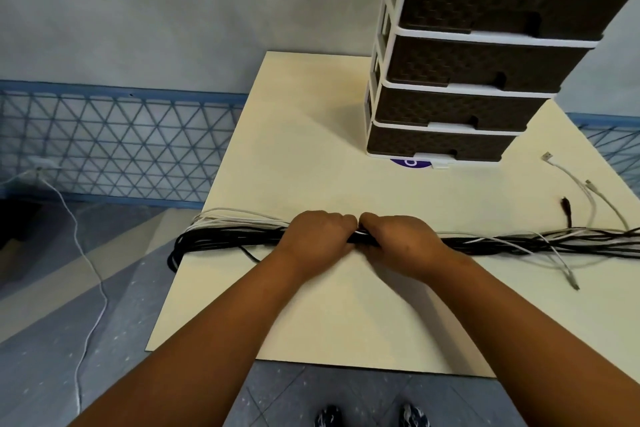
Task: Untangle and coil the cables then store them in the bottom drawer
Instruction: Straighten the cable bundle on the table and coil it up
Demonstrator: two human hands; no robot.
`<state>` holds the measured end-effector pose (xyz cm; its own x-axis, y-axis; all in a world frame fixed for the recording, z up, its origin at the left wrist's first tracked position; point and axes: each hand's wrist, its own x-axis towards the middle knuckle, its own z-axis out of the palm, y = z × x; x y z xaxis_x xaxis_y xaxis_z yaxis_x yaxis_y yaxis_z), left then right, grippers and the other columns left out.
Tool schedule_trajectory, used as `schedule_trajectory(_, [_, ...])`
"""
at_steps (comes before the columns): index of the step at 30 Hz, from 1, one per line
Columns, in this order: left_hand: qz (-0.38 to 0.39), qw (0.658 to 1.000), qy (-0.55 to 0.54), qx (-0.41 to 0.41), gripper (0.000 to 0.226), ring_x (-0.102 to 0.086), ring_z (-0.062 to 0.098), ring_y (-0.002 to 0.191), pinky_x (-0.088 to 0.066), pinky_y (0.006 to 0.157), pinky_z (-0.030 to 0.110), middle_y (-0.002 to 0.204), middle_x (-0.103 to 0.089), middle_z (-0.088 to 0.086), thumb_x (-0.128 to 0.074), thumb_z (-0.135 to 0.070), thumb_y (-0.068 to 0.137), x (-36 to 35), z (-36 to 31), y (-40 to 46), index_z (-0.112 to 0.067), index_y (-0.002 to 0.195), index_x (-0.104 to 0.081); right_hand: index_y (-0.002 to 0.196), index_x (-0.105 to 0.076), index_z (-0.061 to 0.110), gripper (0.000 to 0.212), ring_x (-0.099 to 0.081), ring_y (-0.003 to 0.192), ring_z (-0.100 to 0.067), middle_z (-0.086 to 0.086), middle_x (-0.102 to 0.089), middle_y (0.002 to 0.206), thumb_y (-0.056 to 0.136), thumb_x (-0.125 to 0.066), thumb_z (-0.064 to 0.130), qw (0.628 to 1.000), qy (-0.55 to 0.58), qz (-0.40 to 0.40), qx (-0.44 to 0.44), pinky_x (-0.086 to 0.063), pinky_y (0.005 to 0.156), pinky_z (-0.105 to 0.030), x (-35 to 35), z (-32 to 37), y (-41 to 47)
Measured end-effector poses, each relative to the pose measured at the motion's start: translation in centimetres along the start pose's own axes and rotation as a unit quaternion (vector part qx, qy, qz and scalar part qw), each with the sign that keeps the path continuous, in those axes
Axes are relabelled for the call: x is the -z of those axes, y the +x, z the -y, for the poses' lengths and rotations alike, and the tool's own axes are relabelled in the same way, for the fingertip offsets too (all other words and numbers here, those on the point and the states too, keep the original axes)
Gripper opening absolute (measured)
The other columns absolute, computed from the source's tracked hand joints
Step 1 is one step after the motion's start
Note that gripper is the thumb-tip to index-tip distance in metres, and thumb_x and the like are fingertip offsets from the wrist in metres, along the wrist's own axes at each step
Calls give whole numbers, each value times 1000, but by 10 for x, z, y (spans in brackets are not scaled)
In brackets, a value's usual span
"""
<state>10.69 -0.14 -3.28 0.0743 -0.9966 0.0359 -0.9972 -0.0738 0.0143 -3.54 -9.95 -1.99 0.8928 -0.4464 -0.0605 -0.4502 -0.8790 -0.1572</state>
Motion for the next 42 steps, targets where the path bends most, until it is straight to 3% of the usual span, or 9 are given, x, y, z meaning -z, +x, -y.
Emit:
schedule_trajectory(4, [27,999,-1,22,20,-60,29,84,-29,60,32,91,-64,3,-47,-36,96,13,21,-16,-18,100,-53,95,-51,18,13,-58,77,-29,-5,-64,85,93,-52,31,998,43,25,-30,-42,60,-37,12,0,-3])
schedule_trajectory(8, [63,997,-25,40,23,-49,19,68,-30,57,31,65,-44,-7,-52,-45,92,27,65,-44,-23,87,-47,94,-54,21,7,-56,77,-25,1,-61,82,94,-53,28,994,91,37,-45,-45,66,-36,24,-8,-7])
schedule_trajectory(13, [40,994,-45,97,28,-49,16,64,-30,51,30,62,-47,-8,-53,-48,92,29,109,-76,-24,78,-46,87,-51,29,8,-56,77,-21,6,-59,81,95,-53,29,989,130,55,-52,-47,70,-38,27,-9,-6])
schedule_trajectory(17, [35,994,-32,95,25,-51,15,65,-36,55,29,68,-52,-8,-50,-44,95,27,115,-88,-25,78,-46,81,-49,27,16,-54,73,-17,8,-56,76,96,-52,31,983,150,97,-38,-42,67,-34,19,-1,-6])
schedule_trajectory(21, [44,993,-36,107,28,-52,11,61,-32,50,27,62,-51,-7,-51,-46,94,37,119,-91,-26,74,-48,76,-46,27,21,-50,69,-11,7,-54,73,96,-52,30,976,182,116,-24,-39,64,-29,18,3,-8])
schedule_trajectory(27, [30,995,-9,96,27,-52,11,62,-34,51,27,62,-52,-7,-53,-45,93,63,103,-94,-25,75,-53,73,-49,23,24,-43,60,-8,9,-49,65,94,-60,27,961,252,113,-19,-36,60,-27,23,-3,-23])
schedule_trajectory(32, [49,993,-8,106,29,-50,6,61,-31,51,26,61,-51,-9,-54,-44,92,79,79,-108,-33,68,-44,78,-56,22,21,-47,62,-8,8,-52,67,95,-60,34,954,272,122,-6,-38,61,-25,32,-2,-50])
schedule_trajectory(42, [87,978,-4,191,20,-53,5,63,-31,50,22,66,-59,-5,-59,-44,90,88,7,-177,-26,79,-60,92,-57,22,23,-53,69,-15,3,-56,75,97,-53,44,959,245,141,36,-41,65,-32,30,23,-123])
